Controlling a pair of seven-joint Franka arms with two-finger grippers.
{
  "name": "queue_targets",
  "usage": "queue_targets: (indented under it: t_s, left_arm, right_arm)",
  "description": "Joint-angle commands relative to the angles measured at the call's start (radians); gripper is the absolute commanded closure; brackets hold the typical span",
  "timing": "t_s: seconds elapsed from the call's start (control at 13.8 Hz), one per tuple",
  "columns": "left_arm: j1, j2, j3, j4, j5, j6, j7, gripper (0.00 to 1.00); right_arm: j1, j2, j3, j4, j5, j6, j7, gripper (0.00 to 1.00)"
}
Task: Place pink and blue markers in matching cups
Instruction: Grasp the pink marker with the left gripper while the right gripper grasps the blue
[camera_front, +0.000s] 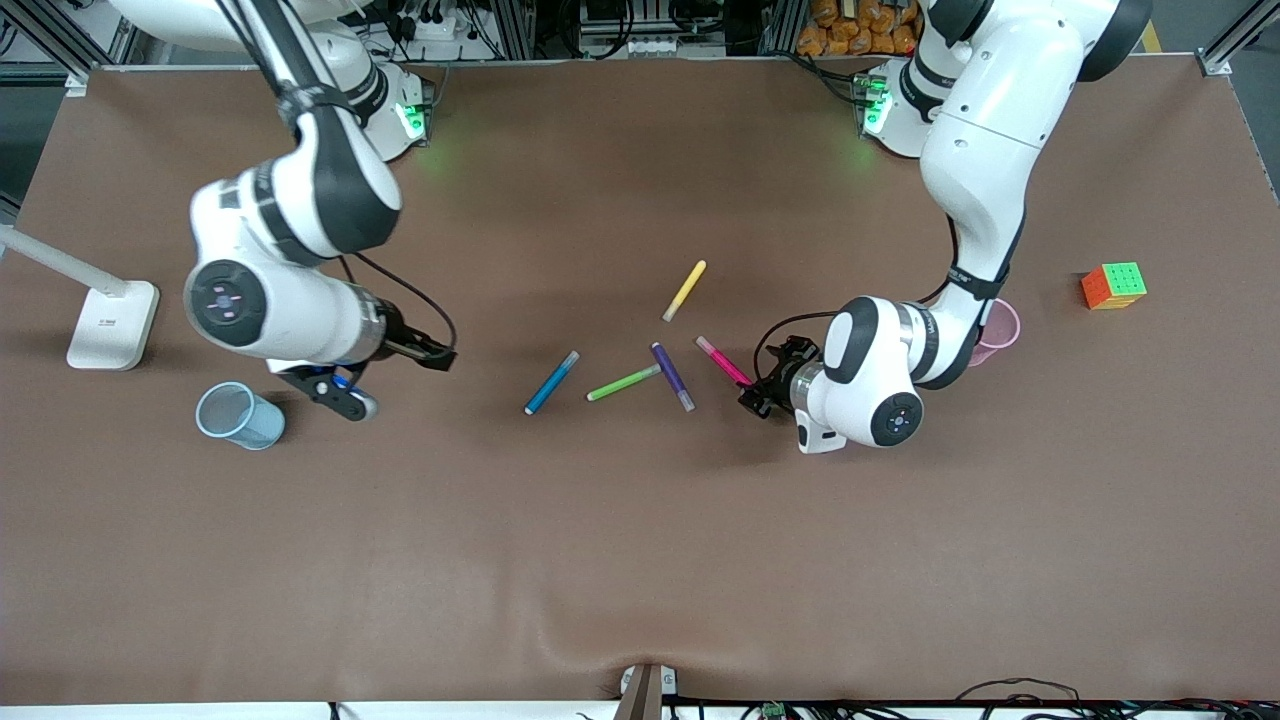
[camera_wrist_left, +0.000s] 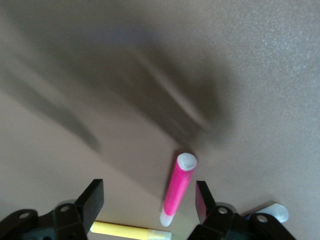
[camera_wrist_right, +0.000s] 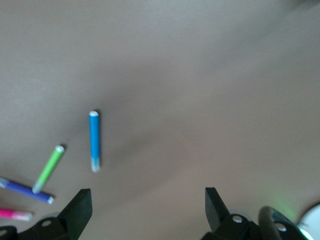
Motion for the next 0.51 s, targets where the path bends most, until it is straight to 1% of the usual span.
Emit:
queue_targets:
  t_s: [0.0, 0.07, 0.22, 0.36, 0.43]
  left_arm:
    - [-0.007, 0.010, 0.003, 0.017, -0.030, 0.009, -0.017, 0.27]
    - [-0.007, 0.016, 0.003, 0.017, -0.030, 0.015, -0.017, 0.30]
    - [-0.004, 0.026, 0.003, 0.017, -0.031, 0.027, -0.015, 0.38]
    - [-0.004, 0.029, 0.003, 0.017, -0.031, 0.032, -0.017, 0.54]
    - [-0.004, 0.030, 0.003, 0.017, -0.031, 0.036, -0.017, 0.59]
  right_arm:
    - [0.100, -0.020, -0.008, -0.121, 0.013, 0.168, 0.140, 0.00]
    - [0.126, -0.015, -0.008, -0.150, 0.013, 0.231, 0.165, 0.00]
    - [0.145, -0.003, -0.007, -0.184, 0.013, 0.315, 0.197, 0.00]
    - [0.184, 0.032, -0.008, -0.188, 0.013, 0.372, 0.257, 0.00]
    - [0.198, 0.055, -0.008, -0.188, 0.013, 0.406, 0.294, 0.00]
